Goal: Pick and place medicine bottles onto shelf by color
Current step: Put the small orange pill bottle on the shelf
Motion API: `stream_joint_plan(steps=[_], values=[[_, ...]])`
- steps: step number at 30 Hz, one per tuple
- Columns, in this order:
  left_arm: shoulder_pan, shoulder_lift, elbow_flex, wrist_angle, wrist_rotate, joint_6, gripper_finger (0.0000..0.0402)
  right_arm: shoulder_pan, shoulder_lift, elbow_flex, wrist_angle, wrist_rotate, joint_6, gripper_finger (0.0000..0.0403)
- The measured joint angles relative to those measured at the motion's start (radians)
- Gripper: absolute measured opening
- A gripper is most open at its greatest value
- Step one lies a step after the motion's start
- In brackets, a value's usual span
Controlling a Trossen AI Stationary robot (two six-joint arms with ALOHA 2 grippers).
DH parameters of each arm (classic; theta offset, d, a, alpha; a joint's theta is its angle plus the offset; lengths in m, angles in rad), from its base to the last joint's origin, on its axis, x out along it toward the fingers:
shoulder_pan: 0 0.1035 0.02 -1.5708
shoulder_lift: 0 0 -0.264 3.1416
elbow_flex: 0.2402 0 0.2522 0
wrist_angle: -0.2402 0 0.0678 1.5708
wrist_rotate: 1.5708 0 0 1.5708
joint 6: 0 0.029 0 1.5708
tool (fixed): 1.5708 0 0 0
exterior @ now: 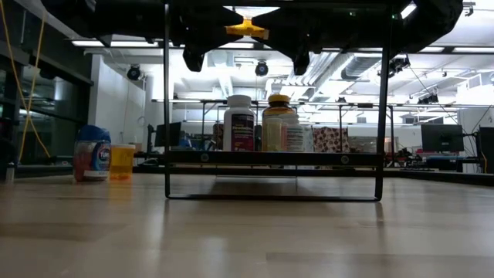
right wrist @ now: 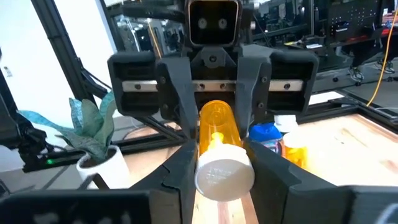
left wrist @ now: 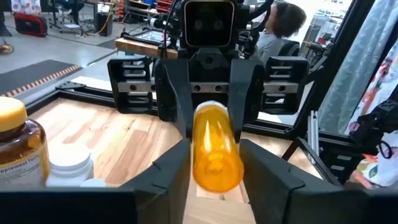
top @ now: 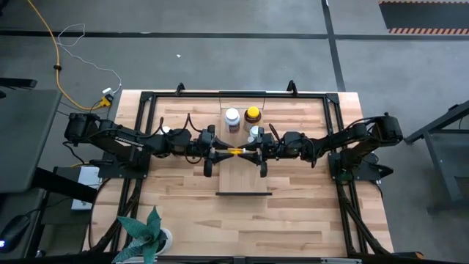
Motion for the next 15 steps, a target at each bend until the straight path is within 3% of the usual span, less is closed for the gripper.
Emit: stream_joint_plan(steps=[9, 15], values=[[0.0, -0.023, -0.001, -0.035, 0.028, 0.002, 0.0191, -0.002, -0.043, -0.001, -0.097, 0.008, -0.015, 0.0104], [0.0, -0.122, -0.001, -0.109, 0.073, -0.005, 0.0204, 0.005, -0.156, 0.008, -0.368, 0.024, 0.017, 0.0104]])
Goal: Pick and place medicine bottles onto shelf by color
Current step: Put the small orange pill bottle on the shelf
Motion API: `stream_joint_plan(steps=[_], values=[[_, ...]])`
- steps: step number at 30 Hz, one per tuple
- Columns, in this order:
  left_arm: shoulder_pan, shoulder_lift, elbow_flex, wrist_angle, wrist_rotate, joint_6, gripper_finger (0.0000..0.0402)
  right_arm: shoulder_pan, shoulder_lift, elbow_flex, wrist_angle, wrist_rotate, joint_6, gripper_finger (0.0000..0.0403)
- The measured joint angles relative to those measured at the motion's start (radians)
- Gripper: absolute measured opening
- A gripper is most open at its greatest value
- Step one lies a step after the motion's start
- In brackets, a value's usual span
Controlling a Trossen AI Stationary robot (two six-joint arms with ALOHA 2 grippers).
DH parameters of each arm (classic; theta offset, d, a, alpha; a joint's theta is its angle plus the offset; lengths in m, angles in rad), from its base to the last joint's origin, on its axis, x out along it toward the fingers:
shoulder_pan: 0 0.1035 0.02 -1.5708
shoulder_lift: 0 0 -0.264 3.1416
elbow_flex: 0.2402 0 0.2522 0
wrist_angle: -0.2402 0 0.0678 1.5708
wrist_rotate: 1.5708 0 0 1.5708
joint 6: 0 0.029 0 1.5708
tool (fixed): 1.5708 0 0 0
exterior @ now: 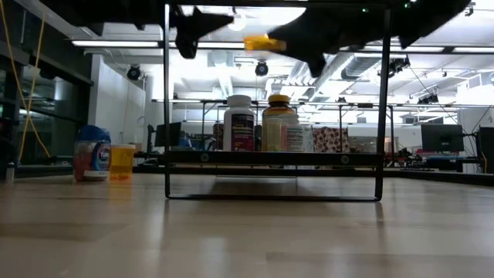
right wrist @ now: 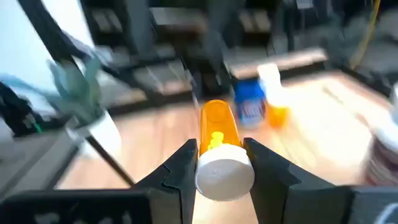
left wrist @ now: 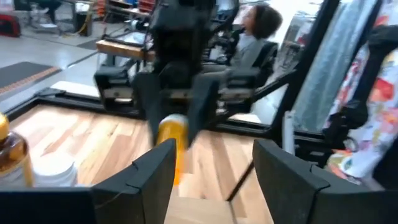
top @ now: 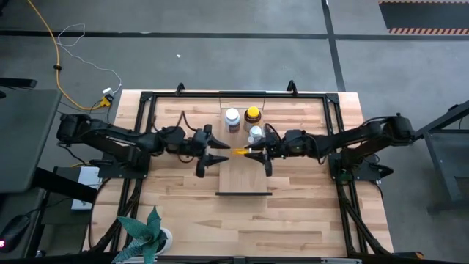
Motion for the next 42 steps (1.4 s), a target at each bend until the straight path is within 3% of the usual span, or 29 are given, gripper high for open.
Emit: stream_joint_plan(steps=[5, 10, 17, 21, 27, 42], values=[[-0.014, -0.055, 0.0, -0.036, 0.017, 0.01, 0.0202, 0.029, -0.027, 0.182, -0.571, 0.089, 0.056, 0.0103], [-0.035, -0.058, 0.0, -0.035, -0.007, 0.023, 0.0204, 0.044, 0.088, 0.478, -1.137, 0.159, 0.131, 0.0103], [-0.034, -0.058, 0.0, -0.035, -0.028, 0.023, 0.0203, -0.02, 0.336, 0.78, -1.586, 0.167, 0.157, 0.0103], [-0.035, -0.058, 0.0, -0.036, -0.028, 0.023, 0.0203, -0.064, 0.465, 0.87, -1.697, 0.158, 0.107, 0.0103], [-0.034, -0.058, 0.0, -0.037, -0.028, 0.023, 0.0202, -0.099, 0.565, 0.948, -1.708, 0.084, 0.033, 0.0103], [-0.034, -0.057, 0.0, -0.047, -0.046, 0.016, 0.0203, -0.142, 0.575, 0.926, -1.717, 0.07, 0.056, 0.0103]])
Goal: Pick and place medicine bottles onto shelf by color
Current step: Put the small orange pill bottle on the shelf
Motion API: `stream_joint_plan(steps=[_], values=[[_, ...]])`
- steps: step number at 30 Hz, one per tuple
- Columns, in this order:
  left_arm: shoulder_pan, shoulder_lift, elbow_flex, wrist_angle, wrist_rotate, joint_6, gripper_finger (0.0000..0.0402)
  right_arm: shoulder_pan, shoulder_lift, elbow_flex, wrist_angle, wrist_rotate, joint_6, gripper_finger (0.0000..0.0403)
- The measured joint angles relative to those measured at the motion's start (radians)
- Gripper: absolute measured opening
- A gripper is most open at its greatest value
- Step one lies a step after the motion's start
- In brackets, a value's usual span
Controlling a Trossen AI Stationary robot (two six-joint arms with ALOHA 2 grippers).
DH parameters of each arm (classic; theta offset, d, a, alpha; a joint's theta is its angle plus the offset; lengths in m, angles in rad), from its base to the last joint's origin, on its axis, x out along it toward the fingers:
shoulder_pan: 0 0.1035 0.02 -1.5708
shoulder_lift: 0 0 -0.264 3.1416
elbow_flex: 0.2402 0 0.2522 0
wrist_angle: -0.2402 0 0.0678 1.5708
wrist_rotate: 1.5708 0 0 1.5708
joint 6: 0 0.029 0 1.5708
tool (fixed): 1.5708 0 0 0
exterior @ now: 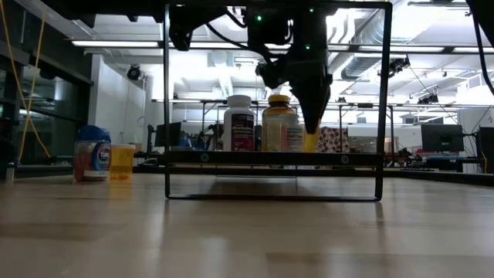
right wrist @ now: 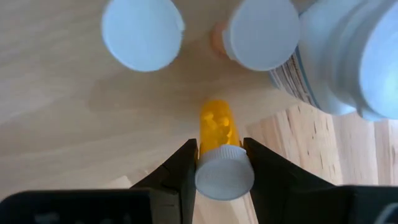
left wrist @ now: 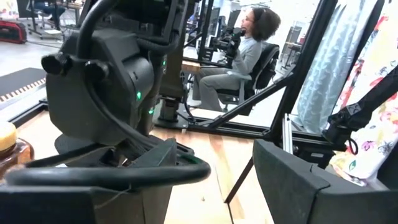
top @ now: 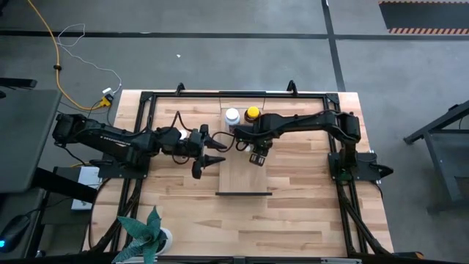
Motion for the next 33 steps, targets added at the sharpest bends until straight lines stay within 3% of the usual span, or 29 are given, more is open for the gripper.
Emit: stream_joint_plan(steps=[17, 33], values=[[0.0, 0.0, 0.0, -0.002, -0.002, 0.0, 0.0204, -0.01, -0.001, -0.012, 0.091, -0.044, -0.003, 0.0105], [0.0, 0.0, 0.0, -0.002, -0.001, 0.0, 0.0203, -0.01, 0.0, -0.005, 0.104, -0.026, -0.064, 0.0182]])
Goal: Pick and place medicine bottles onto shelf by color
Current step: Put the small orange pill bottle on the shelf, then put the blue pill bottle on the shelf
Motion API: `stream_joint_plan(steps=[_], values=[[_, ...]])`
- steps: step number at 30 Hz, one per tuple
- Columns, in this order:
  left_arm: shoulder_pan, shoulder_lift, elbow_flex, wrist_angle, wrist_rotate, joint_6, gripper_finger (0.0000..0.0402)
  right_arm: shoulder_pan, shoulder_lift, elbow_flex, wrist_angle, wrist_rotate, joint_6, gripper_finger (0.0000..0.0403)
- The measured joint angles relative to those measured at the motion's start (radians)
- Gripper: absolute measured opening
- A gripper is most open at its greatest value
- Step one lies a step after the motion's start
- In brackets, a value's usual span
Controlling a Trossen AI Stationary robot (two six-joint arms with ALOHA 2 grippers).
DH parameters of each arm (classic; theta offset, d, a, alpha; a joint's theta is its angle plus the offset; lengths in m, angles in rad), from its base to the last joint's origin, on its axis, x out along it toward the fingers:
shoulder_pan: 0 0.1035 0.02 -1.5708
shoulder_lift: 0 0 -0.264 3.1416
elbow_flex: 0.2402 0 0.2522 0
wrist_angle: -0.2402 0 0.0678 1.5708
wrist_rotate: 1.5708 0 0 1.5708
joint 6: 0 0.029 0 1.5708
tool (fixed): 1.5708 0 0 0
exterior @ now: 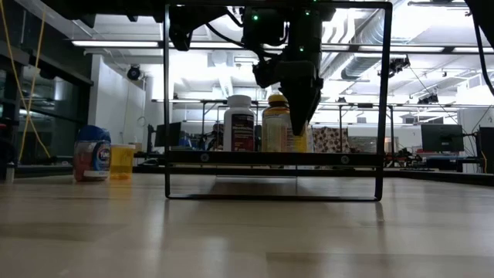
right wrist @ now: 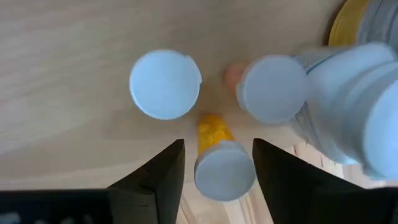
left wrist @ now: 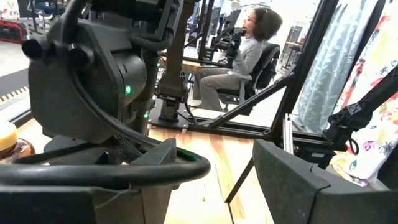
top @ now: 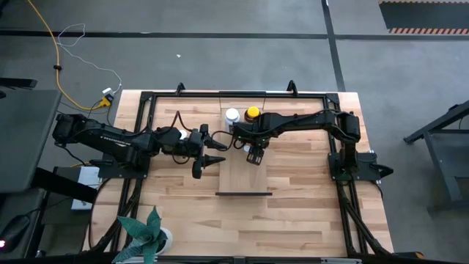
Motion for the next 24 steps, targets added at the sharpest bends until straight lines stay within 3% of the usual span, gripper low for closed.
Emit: stream_joint_plan(steps=[6, 11, 15, 20, 24], values=[[0.0, 0.0, 0.001, 0.0, 0.0, 0.0, 0.0203, -0.003, 0.0, 0.067, -0.028, 0.004, -0.042, 0.021], [0.0, 0.0, 0.001, -0.009, 0.0, 0.006, 0.0203, -0.003, -0.005, 0.134, -0.115, 0.004, -0.078, 0.0213], [0.0, 0.0, 0.001, -0.027, 0.0, 0.026, 0.0204, 0.0, -0.066, 0.112, -0.116, 0.013, -0.121, 0.0211], [0.0, -0.005, 0.001, -0.057, 0.0, 0.04, 0.0204, 0.022, -0.246, -0.079, -0.041, 0.05, -0.097, 0.0211], [0.001, -0.019, 0.001, -0.059, 0.0, 0.045, 0.0204, 0.057, -0.482, -0.354, 0.189, 0.049, -0.038, 0.0211]])
